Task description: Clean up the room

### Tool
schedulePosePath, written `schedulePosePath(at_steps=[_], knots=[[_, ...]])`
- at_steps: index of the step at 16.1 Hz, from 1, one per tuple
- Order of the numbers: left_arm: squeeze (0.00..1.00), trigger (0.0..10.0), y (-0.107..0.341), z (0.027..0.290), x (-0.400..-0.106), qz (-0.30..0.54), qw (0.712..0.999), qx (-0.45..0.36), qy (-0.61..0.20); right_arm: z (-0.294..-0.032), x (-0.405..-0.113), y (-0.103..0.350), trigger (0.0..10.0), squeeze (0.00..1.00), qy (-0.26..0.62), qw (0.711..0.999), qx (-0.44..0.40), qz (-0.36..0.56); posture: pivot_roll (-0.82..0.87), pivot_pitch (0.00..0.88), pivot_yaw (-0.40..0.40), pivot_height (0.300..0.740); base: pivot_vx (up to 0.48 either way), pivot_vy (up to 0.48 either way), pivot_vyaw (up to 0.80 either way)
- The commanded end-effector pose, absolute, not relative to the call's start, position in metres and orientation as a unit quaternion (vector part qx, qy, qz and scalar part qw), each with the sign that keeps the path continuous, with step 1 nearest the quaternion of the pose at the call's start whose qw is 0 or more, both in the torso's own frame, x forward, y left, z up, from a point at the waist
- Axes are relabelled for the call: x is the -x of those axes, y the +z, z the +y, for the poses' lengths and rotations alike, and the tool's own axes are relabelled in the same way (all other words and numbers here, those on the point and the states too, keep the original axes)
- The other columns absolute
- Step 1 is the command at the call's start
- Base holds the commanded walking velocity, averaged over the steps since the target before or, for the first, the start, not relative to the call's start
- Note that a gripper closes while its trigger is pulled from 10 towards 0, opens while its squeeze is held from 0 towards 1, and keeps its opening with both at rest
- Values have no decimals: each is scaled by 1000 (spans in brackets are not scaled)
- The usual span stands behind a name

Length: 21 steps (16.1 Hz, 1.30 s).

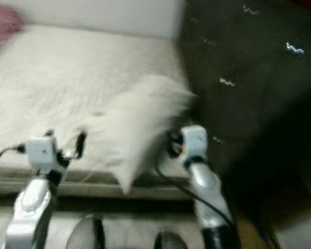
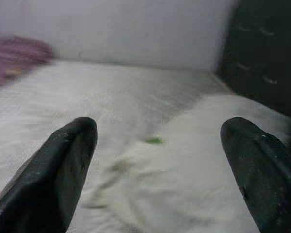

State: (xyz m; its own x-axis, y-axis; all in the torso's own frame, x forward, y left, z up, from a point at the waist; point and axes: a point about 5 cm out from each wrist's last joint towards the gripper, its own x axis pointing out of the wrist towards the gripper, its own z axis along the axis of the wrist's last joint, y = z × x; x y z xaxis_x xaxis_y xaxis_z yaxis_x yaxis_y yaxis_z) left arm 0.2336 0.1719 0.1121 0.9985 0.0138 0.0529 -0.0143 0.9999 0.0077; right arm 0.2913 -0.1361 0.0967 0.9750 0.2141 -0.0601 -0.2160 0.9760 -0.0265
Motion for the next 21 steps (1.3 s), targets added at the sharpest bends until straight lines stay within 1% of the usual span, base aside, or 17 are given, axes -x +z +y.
schedulePosePath(at_steps=[1,8,15,21], knots=[[0,10000,105,173,-233,-6,1000,-4,3,-134,-289,95,10000,0,108,994,14,29,24,87,-69,676,311,0,0],[0,10000,106,175,-233,-8,1000,-6,-1,-128,-289,96,10000,0,121,992,33,21,32,88,-65,676,339,0,0],[0,10000,106,172,-234,-8,1000,-3,-8,-131,-288,95,10000,0,115,993,27,23,27,87,-65,676,379,0,0],[0,10000,106,171,-234,-8,1000,-1,-11,-131,-289,95,10000,0,113,993,29,27,28,89,-66,676,480,0,0]])
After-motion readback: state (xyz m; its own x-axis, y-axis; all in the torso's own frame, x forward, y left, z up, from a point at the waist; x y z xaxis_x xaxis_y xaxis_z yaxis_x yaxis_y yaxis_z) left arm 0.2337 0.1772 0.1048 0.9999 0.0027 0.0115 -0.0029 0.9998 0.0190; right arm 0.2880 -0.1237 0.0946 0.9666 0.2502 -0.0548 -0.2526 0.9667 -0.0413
